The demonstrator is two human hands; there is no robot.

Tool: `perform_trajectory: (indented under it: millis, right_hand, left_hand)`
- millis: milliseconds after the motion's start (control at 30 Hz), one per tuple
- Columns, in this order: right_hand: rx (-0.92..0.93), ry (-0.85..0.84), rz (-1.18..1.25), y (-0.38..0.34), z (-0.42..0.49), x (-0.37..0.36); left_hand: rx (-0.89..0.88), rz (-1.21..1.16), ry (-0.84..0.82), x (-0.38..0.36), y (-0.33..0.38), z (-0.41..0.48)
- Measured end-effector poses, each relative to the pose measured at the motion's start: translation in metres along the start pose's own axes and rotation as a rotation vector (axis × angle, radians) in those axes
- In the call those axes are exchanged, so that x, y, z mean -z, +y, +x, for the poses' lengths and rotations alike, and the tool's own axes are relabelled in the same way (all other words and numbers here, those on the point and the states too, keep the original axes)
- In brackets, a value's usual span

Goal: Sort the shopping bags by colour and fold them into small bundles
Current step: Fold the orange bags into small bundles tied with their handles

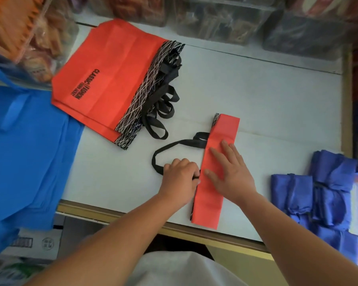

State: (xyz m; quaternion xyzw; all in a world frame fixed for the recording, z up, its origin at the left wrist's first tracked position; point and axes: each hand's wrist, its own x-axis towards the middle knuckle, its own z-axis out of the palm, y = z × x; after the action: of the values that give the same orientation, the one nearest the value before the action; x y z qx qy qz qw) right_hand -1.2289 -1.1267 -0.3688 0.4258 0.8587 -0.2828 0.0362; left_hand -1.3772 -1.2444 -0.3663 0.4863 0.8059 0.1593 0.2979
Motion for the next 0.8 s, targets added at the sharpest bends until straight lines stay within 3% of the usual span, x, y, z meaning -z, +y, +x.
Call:
perform_trajectory:
  millis: [233,400,500,667,800]
  right_hand:
    - [0.003,0.039,-0.25,-0.005,0.005,-0.004]
    - [-0.068,0.135,-0.073,-0.014,0.002,-0.01]
    - [-0.139,0.113,-0.029,-0.022,0.006,-0.011]
    - [-0.129,0.088,-0.004,-0.016,0.001,-0.014]
    - [-0.136,0.012,-0.033,-0.018,0.004,0.001]
  left_hand:
    - [0.137,-0.084,0.086,-0.013,0.016,-0.007]
    - [0.154,-0.232,0.134,-0.01,0.013,-0.011]
    - [0.123,-0.246,0.102,-0.001,0.017,-0.017]
    - [0.294,-0.292,0.175,0.015,0.005,-0.019]
    - [0.206,-0.257,0.083,0.015,0.001,-0.018]
